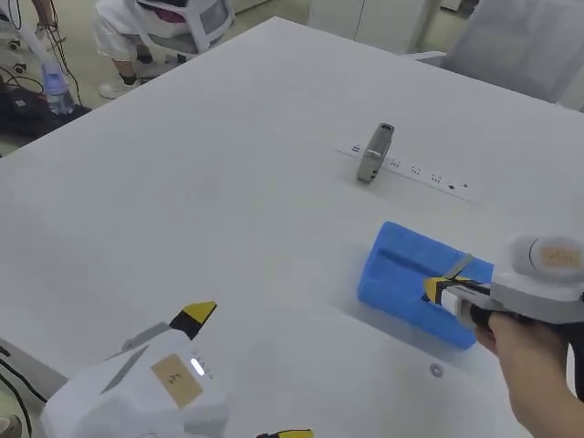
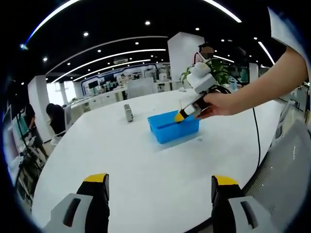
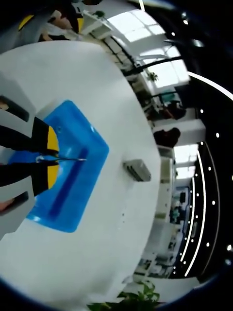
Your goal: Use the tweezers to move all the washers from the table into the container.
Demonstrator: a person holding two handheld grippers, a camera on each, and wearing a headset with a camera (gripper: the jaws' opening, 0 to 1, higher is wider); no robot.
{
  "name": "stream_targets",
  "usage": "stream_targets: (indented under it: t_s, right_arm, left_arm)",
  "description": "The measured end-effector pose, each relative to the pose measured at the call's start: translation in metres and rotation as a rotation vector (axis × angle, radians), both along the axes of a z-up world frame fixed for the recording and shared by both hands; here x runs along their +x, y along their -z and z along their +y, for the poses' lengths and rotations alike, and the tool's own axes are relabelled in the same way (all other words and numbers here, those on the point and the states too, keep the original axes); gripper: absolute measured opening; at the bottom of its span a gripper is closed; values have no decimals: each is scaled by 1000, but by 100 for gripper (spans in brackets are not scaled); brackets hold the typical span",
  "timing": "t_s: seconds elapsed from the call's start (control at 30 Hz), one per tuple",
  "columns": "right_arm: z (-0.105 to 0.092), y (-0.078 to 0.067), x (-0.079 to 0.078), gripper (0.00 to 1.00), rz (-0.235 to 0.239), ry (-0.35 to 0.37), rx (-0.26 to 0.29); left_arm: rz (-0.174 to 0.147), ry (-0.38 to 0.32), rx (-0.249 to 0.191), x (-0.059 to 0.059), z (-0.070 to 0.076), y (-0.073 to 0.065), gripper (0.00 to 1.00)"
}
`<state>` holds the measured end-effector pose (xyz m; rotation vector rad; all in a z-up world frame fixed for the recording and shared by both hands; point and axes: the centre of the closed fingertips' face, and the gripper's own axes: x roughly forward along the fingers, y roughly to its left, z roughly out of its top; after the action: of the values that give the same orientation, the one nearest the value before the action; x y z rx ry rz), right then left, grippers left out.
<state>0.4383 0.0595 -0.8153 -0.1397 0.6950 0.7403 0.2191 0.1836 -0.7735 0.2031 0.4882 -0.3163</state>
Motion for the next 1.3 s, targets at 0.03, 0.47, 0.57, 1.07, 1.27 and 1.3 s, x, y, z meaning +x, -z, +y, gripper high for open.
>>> stream_targets:
  t_s: [0.03,0.47,0.57,1.07,1.27,1.3]
  right_arm:
    - [-1,-1,0,4,0,3,1]
    - [-13,-51,-20,4,-93,9,76]
    - [-15,-58,-26,3,-103,13,92]
    - [-35,-53,-28,3,-113,42,90]
    - [-37,-45,-21,3,-121,47,58]
    - [-37,-46,-22,3,-121,48,61]
  left_arm:
    - [0,0,1,0,0,0,89]
    - [-10,2,-1,0,0,-1,89]
    - [-13,3,-3,0,-1,-1,89]
    - [-12,0,7,1,0,-1,88]
    - [-11,1,9,1,0,0,88]
    - [-10,0,9,1,0,0,88]
